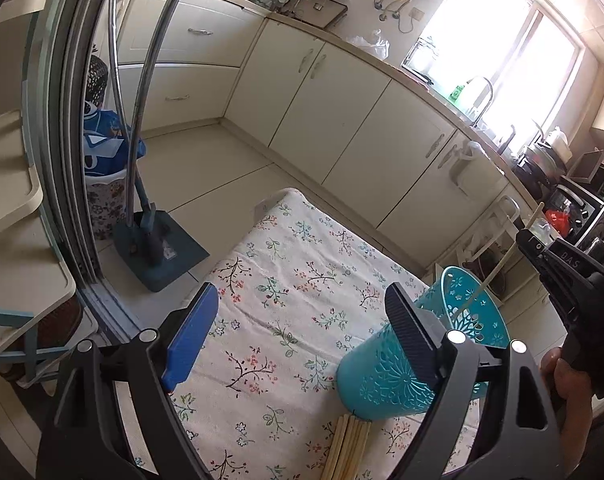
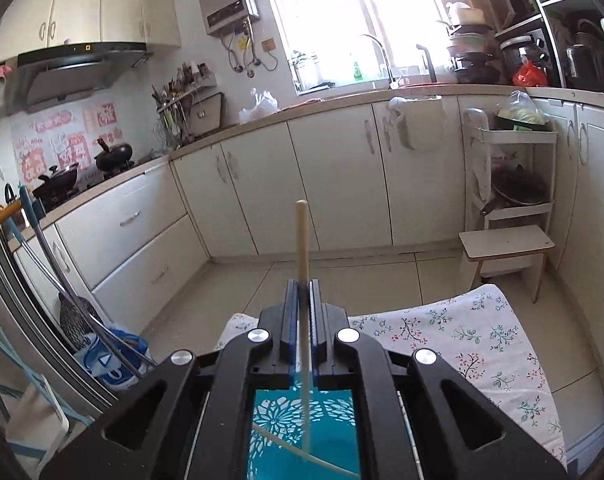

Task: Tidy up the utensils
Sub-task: 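Grasp a stick with the right tool and release it into the basket while left tool waits by basket, then bring both open tools back down to the stick bundle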

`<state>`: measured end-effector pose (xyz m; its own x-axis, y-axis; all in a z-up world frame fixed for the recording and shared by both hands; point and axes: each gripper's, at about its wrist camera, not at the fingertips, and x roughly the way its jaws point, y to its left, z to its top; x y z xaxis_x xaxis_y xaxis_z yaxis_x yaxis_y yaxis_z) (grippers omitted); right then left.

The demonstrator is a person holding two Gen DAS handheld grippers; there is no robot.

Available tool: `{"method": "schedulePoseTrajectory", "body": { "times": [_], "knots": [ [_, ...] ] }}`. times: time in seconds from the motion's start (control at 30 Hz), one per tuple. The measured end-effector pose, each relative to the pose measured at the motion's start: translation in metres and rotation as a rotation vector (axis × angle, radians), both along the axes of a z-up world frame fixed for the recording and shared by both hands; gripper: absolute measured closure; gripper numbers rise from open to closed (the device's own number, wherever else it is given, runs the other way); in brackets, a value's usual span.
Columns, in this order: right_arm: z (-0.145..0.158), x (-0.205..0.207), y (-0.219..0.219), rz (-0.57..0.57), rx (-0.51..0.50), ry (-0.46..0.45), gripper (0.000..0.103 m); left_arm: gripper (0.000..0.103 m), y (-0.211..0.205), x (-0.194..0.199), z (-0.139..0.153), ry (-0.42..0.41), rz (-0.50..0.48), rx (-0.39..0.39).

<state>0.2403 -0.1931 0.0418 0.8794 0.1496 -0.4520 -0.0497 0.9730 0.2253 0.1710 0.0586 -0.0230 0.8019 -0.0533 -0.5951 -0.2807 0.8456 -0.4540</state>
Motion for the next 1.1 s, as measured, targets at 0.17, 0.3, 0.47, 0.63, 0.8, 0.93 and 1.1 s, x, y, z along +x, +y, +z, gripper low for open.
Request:
{"method": "schedulePoseTrajectory", "body": {
  "times": [0.17, 0.3, 0.47, 0.63, 0.8, 0.93, 1.1],
  "knots": [
    [0.000, -0.006, -0.001, 0.013, 0.006, 0.006, 0.090, 0.021, -0.001, 0.000, -0.002, 0.006, 0.003, 0.005],
    [0.015, -0.034, -0.014, -0.006, 0.038, -0.054, 0.074, 0.021, 0.000, 0.000, -0.002, 0.009, 0.008, 0.010],
    [0.030, -0.120, -0.045, -0.085, 0.116, -0.199, 0.070, 0.020, 0.006, 0.001, -0.004, 0.021, 0.024, 0.006],
    [-0.036, -0.163, -0.043, -0.066, 0.084, 0.007, 0.071, 0.020, 0.012, 0.001, -0.007, 0.034, 0.040, 0.003],
    [-0.123, -0.139, -0.010, 0.059, 0.020, 0.320, 0.081, 0.019, 0.003, 0.000, -0.017, 0.085, -0.005, 0.056],
    [-0.151, -0.127, 0.011, 0.104, -0.035, 0.395, 0.082, 0.019, 0.000, -0.002, -0.025, 0.123, -0.041, 0.093],
    [-0.160, -0.125, 0.020, 0.109, -0.092, 0.415, 0.083, 0.019, 0.002, 0.002, -0.030, 0.154, -0.048, 0.094]
  ]
}}
